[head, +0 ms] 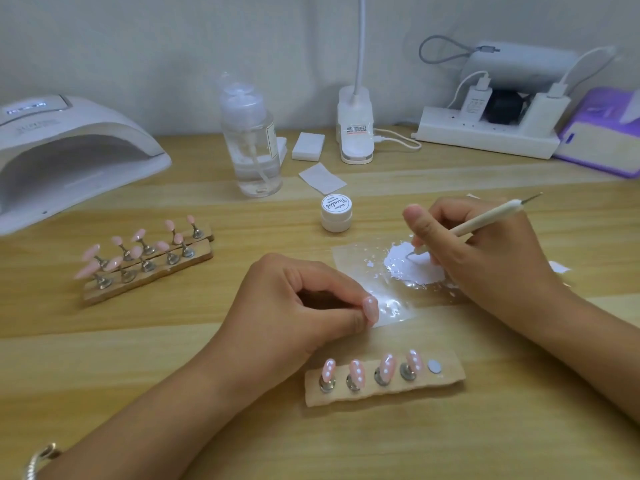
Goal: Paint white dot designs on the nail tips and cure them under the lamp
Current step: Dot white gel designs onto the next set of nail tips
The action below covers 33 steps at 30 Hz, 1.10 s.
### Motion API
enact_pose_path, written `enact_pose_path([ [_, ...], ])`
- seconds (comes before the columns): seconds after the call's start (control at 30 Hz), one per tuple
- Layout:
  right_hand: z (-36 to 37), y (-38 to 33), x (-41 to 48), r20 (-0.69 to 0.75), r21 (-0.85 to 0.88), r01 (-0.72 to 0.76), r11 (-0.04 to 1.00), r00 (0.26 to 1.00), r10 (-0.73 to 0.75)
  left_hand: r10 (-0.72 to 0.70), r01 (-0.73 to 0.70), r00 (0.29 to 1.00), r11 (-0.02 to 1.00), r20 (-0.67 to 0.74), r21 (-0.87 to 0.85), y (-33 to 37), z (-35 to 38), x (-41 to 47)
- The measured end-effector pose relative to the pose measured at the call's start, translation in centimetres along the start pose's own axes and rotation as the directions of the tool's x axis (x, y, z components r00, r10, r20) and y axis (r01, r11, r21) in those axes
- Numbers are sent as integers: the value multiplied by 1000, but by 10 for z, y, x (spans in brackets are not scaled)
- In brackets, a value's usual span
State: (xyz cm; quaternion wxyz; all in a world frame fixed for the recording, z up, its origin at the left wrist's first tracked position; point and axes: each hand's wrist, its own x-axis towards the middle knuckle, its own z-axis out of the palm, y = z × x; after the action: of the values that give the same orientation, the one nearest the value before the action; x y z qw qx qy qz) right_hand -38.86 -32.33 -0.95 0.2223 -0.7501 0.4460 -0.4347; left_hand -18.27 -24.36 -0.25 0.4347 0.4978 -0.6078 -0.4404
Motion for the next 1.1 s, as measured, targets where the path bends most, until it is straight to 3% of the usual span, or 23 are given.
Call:
enact_pose_path([
  [0.2, 1, 1, 0, 1, -19, 7, 1000, 1000, -7, 3, -3, 1000, 1000, 2, 7, 0, 0, 0],
  [0.57, -6, -14, -3, -223, 279, 39, 960, 974, 26, -30, 30, 999, 1000, -14, -3, 1, 1, -1],
  [0.8, 5, -37, -23, -40, 485, 63, 872, 998, -49, -33, 33, 999, 999, -18, -12, 2, 0, -1],
  [1.1, 10, -42, -28, 124, 456, -29, 890, 992, -31, -48, 48, 999, 998, -13, -40, 1, 0, -1],
])
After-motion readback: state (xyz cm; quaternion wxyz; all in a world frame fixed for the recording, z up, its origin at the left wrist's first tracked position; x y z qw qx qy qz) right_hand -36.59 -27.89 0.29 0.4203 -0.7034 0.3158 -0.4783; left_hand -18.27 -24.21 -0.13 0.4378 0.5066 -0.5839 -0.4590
